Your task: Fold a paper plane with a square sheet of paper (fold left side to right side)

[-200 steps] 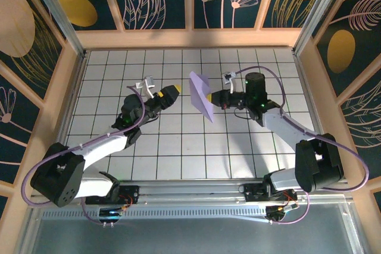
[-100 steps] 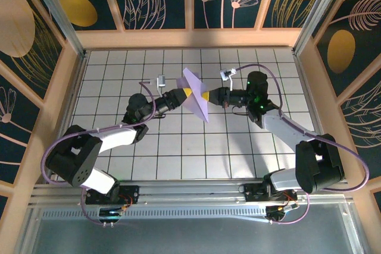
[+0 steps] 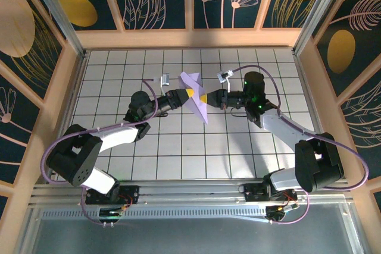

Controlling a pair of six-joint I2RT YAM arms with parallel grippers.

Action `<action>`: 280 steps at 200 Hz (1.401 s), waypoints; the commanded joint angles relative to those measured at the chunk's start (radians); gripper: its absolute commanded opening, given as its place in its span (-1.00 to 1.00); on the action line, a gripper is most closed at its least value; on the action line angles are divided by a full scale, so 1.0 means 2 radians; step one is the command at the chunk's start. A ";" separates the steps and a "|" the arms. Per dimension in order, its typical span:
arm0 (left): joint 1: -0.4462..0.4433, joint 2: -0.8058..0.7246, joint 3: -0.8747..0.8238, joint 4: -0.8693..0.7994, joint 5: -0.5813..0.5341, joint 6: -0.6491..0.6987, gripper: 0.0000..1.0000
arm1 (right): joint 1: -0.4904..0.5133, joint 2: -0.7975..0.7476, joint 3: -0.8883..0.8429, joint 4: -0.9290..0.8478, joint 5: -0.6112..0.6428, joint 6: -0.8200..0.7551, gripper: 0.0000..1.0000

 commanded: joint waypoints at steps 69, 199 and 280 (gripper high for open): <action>-0.006 -0.012 0.012 0.011 -0.012 0.011 -1.00 | -0.051 -0.094 -0.020 -0.099 0.042 -0.056 0.03; -0.014 0.002 0.025 0.012 -0.001 0.005 -1.00 | 0.014 -0.044 -0.043 0.034 0.012 0.005 0.21; -0.014 0.002 0.025 0.013 0.001 0.002 -1.00 | -0.018 -0.037 -0.057 0.066 -0.006 0.015 0.27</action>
